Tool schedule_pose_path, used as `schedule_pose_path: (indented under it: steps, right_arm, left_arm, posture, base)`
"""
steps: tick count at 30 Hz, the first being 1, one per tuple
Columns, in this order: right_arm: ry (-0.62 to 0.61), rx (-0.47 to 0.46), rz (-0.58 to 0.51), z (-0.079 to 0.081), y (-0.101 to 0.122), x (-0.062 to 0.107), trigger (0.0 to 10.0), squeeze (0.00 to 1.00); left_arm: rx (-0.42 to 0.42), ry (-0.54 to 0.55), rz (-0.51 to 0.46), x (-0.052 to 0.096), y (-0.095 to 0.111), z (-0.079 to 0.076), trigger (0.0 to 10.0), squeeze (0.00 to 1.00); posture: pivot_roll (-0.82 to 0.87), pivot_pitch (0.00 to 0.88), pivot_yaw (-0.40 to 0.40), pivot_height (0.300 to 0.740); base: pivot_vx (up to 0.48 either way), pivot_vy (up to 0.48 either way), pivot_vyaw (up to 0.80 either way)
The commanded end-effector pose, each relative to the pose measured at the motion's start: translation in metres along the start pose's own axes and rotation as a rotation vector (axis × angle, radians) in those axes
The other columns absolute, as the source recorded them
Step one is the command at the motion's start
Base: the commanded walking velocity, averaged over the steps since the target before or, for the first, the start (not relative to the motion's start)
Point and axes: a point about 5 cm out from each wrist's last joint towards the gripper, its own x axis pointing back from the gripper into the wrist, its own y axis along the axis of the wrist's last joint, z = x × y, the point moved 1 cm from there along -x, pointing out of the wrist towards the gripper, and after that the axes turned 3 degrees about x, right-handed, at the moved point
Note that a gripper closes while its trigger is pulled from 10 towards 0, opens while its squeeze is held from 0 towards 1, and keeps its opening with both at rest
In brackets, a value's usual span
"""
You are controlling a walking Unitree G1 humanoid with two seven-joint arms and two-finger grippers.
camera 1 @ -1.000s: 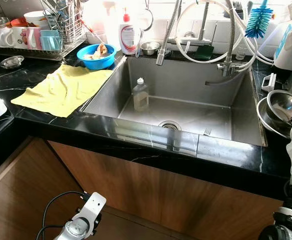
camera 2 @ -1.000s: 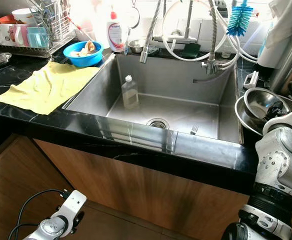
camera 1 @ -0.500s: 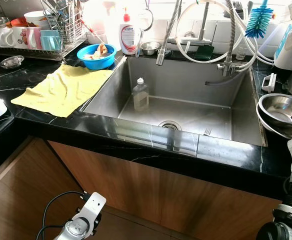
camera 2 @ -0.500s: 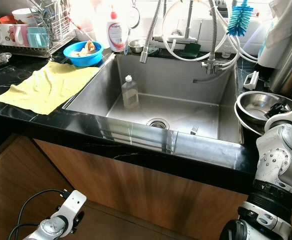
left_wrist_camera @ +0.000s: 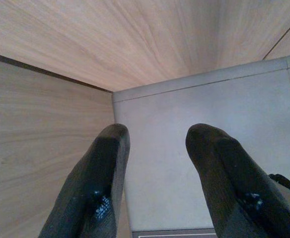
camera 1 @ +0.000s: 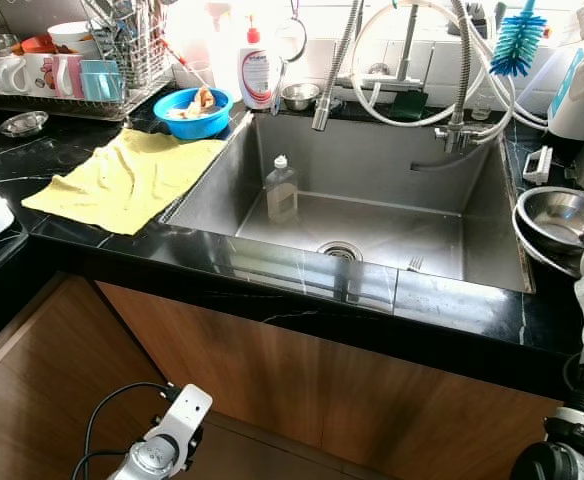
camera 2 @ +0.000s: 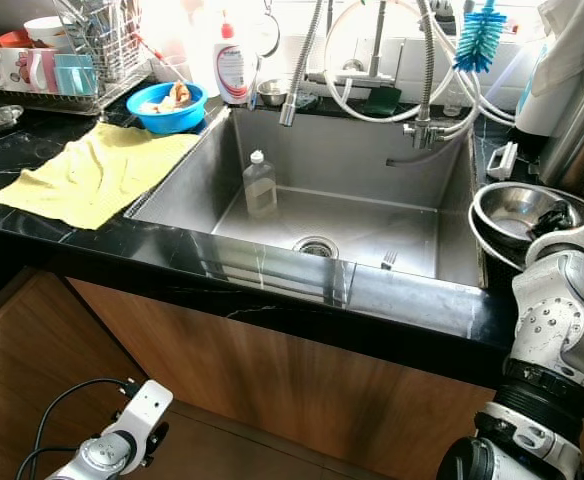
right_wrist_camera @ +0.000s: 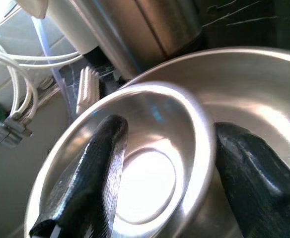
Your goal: Kitchen organization
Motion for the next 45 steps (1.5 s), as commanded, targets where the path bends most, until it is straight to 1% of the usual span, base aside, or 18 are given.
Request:
schedule_pose_path:
  steps: [1, 9, 13, 18, 24, 25, 27, 28, 34, 45]
  right_arm:
    - [0.012, -0.012, 0.034, 0.006, -0.004, -0.002, 10.0, 0.00]
    - [0.019, -0.036, 0.037, 0.008, -0.003, -0.001, 10.0, 0.00]
    - [0.010, -0.067, 0.037, 0.008, -0.003, -0.001, 10.0, 0.00]
    - [0.016, -0.095, -0.003, 0.011, 0.007, 0.000, 10.0, 0.00]
    - [-0.014, -0.135, 0.039, 0.008, -0.001, -0.002, 10.0, 0.00]
    - [-0.014, -0.144, 0.041, 0.008, -0.001, -0.002, 9.1, 0.00]
    - [-0.014, -0.145, 0.042, 0.009, -0.001, -0.002, 9.1, 0.00]
    - [-0.017, -0.156, 0.041, 0.009, -0.002, -0.002, 0.0, 0.00]
    - [-0.061, -0.184, 0.040, 0.003, -0.001, -0.004, 0.0, 0.00]
    - [-0.089, -0.209, 0.036, 0.002, 0.001, -0.004, 0.0, 0.00]
  left_arm:
    - [-0.006, 0.009, 0.002, 0.000, -0.001, 0.004, 10.0, 0.00]
    - [-0.011, 0.008, -0.002, 0.000, 0.000, 0.004, 10.0, 0.00]
    - [-0.013, 0.007, -0.005, 0.000, 0.001, 0.004, 10.0, 0.00]
    - [-0.015, 0.007, -0.011, 0.000, 0.003, 0.004, 10.0, 0.00]
    - [-0.017, 0.005, -0.019, -0.001, 0.005, 0.004, 10.0, 0.00]
    - [-0.018, 0.006, -0.020, -0.001, 0.006, 0.005, 10.0, 0.00]
    - [-0.018, 0.006, -0.021, -0.001, 0.006, 0.005, 10.0, 0.00]
    - [-0.019, 0.006, -0.022, -0.001, 0.006, 0.005, 10.0, 0.00]
    - [-0.018, 0.005, -0.022, -0.001, 0.006, 0.005, 10.0, 0.00]
    - [-0.018, 0.003, -0.024, -0.001, 0.007, 0.006, 10.0, 0.00]
  posture:
    - [-0.08, 0.000, 0.047, 0.740]
    - [-0.08, 0.000, 0.046, 0.740]
    - [-0.09, 0.000, 0.047, 0.740]
    - [-0.09, 0.000, 0.048, 0.740]
    - [-0.08, 0.000, 0.048, 0.740]
    - [-0.08, 0.000, 0.048, 0.740]
    - [-0.08, 0.000, 0.049, 0.740]
    - [-0.08, 0.000, 0.050, 0.740]
    - [-0.08, 0.000, 0.050, 0.740]
    - [-0.08, 0.000, 0.052, 0.740]
  base:
    - [0.000, 0.000, 0.00]
    - [0.000, 0.000, 0.00]
    - [0.000, 0.000, 0.00]
    - [0.000, 0.000, 0.00]
    - [0.000, 0.000, 0.00]
    - [0.000, 0.000, 0.00]
    - [0.000, 0.000, 0.00]
    - [0.000, 0.000, 0.00]
    - [0.000, 0.000, 0.00]
    - [0.000, 0.000, 0.00]
